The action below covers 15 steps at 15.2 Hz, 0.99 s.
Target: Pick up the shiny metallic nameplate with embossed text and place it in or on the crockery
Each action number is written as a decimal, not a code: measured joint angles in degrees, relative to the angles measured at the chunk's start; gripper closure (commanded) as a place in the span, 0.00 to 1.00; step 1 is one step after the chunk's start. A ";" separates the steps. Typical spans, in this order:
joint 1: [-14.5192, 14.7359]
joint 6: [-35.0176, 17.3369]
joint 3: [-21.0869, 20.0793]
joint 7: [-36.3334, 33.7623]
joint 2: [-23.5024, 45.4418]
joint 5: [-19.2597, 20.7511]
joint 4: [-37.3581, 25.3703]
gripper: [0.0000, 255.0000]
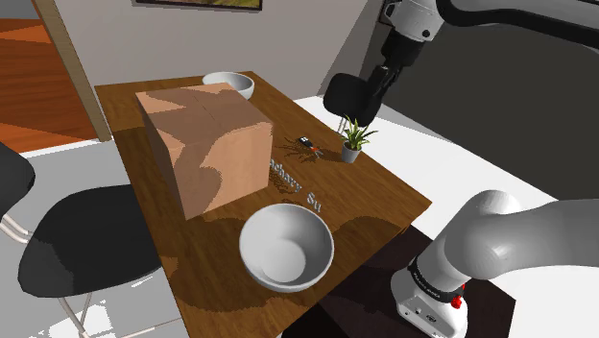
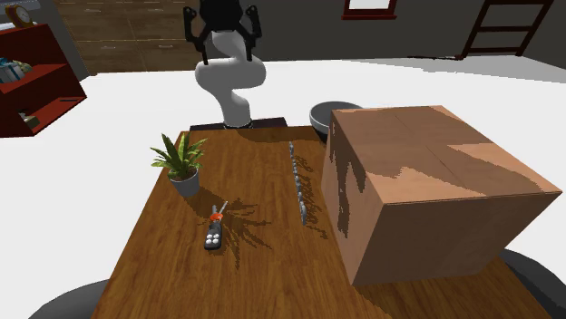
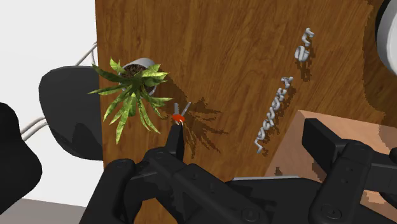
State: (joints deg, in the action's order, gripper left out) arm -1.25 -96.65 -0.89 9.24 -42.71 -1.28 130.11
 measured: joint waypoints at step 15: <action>0.45 -18.56 -12.07 -18.20 11.45 -4.59 10.62 0.00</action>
State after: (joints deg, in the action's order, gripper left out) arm -0.80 -115.21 -12.96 -8.96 -31.26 -5.87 140.73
